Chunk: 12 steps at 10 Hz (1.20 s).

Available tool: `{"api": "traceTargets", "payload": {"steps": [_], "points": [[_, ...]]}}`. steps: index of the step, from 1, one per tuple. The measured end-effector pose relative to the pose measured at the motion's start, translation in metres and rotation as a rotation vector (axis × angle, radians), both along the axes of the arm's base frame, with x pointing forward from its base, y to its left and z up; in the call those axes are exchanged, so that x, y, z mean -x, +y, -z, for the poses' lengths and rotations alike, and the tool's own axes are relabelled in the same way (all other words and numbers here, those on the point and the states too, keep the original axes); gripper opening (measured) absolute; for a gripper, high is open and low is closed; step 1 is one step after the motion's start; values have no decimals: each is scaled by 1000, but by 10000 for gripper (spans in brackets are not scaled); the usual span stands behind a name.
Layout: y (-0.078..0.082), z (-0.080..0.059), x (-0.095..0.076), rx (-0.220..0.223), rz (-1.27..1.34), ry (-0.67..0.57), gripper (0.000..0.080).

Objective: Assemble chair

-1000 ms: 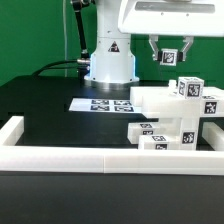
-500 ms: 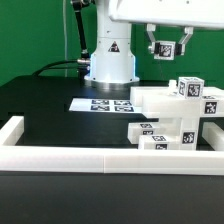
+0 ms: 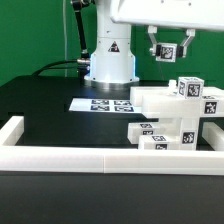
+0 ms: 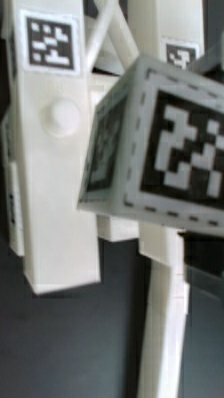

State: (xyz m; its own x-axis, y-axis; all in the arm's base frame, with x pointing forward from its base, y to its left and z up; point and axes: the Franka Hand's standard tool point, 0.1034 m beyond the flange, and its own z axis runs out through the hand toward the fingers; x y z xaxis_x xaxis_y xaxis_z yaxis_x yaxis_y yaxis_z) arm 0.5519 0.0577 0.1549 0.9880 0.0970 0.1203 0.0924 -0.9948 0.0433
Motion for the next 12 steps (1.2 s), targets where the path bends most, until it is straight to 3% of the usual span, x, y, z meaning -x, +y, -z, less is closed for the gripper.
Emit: {"api": "traceTargets", "payload": {"steps": [3,7,12], "points": [[4,8,1,-15,18,15,287],[4,10,1,-10,21,5,287],[7,23,7,1,16,24,287]]}}
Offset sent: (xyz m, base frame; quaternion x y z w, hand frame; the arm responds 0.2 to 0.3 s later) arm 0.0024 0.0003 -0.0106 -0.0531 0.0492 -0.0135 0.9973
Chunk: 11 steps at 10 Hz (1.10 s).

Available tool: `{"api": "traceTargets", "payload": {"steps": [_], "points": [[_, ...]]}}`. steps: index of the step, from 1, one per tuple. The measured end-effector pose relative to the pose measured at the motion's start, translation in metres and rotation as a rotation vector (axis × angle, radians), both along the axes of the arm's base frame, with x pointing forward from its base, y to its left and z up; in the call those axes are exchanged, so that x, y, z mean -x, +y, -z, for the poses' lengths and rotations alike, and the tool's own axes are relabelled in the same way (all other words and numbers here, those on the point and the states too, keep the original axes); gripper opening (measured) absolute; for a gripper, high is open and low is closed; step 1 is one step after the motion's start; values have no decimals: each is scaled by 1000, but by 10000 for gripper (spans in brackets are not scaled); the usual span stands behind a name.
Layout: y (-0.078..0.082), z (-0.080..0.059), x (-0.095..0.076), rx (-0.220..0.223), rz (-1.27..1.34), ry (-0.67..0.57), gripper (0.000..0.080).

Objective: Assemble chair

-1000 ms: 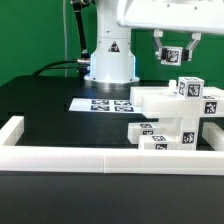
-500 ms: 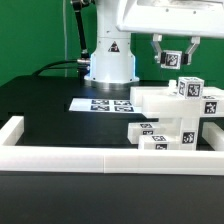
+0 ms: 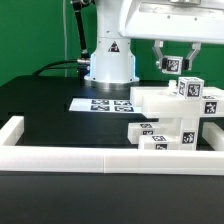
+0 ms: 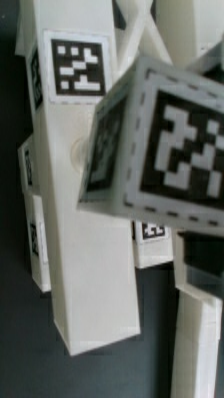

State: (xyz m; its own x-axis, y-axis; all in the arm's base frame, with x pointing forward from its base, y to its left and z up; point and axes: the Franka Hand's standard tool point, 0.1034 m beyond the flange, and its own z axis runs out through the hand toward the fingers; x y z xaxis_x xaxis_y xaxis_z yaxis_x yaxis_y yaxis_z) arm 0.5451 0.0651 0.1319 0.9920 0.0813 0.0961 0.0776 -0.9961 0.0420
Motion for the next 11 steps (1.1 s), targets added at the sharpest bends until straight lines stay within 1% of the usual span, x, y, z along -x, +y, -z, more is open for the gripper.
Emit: {"api": "traceTargets", "payload": {"steps": [3,6,11], "points": [[2,7,2,7,-1,10,287],[9,14,4,10,10,20,287],[7,15,5,12,12,20,287]]}}
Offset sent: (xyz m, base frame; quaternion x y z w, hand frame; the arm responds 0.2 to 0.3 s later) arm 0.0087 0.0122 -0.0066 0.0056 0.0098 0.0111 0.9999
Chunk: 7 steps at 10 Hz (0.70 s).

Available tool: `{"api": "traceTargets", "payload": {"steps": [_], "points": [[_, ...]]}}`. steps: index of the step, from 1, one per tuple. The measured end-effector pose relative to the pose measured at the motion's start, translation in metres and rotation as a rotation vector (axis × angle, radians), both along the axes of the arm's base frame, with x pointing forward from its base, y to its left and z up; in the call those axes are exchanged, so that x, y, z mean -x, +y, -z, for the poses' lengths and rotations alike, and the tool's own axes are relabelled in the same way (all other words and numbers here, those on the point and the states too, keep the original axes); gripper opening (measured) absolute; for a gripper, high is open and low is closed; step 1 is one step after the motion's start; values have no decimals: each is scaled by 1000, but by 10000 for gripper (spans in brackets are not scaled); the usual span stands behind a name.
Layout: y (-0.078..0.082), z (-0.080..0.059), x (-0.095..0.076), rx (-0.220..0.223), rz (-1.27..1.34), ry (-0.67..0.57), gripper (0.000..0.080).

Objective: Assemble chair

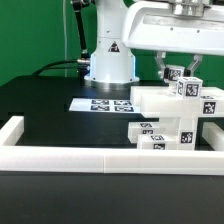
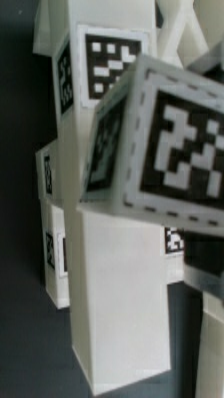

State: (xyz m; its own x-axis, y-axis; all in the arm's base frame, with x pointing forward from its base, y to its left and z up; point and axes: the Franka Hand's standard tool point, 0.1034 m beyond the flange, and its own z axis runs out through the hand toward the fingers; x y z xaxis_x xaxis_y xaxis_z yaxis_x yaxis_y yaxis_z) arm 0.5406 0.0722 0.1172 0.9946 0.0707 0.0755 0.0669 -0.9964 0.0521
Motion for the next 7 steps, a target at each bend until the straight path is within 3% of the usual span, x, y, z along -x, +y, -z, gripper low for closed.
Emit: {"api": "traceTargets", "payload": {"steps": [7], "points": [[-5,1,-5,5,3,-32,287]]}}
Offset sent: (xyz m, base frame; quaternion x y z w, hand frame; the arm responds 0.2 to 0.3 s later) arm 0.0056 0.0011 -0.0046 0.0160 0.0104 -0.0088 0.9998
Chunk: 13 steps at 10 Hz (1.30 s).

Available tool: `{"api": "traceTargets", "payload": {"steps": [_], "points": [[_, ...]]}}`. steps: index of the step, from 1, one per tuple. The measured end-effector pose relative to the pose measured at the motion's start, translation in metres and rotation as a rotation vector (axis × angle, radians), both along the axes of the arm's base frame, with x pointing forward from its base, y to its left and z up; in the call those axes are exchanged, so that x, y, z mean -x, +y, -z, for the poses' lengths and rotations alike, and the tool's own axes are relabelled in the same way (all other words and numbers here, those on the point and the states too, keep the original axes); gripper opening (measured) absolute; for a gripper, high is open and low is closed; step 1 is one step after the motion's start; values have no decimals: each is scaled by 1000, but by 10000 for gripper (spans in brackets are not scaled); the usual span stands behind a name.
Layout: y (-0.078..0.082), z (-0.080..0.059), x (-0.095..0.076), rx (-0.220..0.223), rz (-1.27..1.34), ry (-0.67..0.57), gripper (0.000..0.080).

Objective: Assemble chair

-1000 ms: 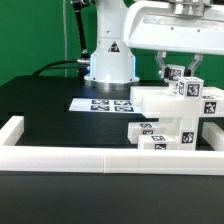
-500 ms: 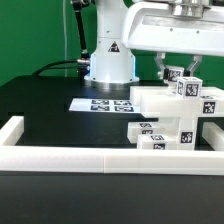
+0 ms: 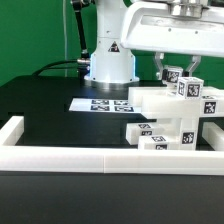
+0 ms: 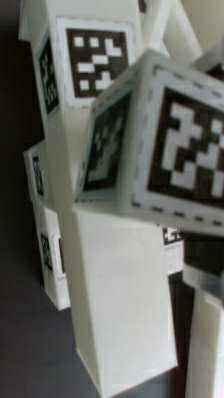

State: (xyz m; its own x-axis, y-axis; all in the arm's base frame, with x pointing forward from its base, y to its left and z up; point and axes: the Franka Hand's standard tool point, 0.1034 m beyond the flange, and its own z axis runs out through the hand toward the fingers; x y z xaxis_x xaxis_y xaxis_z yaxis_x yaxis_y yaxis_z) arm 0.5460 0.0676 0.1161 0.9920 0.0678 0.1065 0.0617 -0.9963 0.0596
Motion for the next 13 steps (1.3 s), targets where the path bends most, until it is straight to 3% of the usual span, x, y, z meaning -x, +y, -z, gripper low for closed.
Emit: {"api": "traceTargets", "payload": {"steps": [4,9,13], "points": [[2,-6,-9,1,-8,-46,287],[-1,-2,-7,4,-8,-55,287],[-3,-1,-15,17,-22,-116,287]]}}
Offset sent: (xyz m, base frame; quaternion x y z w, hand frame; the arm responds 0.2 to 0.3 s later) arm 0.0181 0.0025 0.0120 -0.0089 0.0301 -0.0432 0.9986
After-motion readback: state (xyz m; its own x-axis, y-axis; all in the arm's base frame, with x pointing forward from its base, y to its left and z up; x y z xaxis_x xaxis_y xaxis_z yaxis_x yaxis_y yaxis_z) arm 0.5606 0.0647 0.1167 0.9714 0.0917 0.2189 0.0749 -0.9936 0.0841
